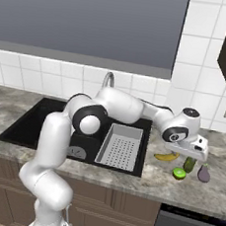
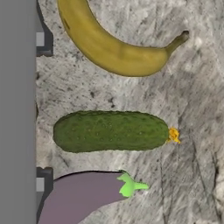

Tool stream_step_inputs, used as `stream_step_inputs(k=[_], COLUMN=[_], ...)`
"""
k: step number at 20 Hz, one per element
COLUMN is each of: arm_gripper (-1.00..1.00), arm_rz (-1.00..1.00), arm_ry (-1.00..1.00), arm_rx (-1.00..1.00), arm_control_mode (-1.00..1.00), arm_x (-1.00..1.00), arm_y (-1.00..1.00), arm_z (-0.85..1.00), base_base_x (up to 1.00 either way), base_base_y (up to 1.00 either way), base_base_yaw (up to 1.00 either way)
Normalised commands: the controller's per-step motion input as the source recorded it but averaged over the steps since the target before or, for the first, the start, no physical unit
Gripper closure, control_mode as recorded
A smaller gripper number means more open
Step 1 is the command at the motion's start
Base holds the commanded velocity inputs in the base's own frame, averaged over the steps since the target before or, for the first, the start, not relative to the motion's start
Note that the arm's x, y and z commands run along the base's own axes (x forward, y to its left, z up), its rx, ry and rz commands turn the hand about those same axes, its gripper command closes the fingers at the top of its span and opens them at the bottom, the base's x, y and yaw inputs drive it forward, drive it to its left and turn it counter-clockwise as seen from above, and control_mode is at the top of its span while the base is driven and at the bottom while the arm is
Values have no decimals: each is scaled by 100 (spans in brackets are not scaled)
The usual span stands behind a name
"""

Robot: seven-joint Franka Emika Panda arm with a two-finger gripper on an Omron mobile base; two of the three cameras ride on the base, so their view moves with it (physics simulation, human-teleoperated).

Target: There is a mixed pile of frozen fruits and vegetables on the counter. Locate all the frozen vegetables and place the items in a bowl on the counter. Take all the frozen fruits and defrost them in a running sink.

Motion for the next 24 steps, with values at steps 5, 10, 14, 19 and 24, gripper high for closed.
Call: stream_step_inputs(k=[5, 10, 14, 19, 24], arm_gripper=[-100, -100, -100, -100, -100], arm_rz=[0, 0, 0, 0, 0], arm_ry=[0, 0, 0, 0, 0], arm_rx=[2, 2, 2, 2, 3], arm_control_mode=[-100, -100, -100, -100, -100], arm_x=[8, 12, 11, 8, 7], arm_y=[-11, -8, -8, -9, -9], arm_z=[-12, -15, -15, -16, -19], base_base_x=[0, 0, 0, 0, 0], base_base_y=[0, 0, 0, 0, 0], base_base_yaw=[0, 0, 0, 0, 0])
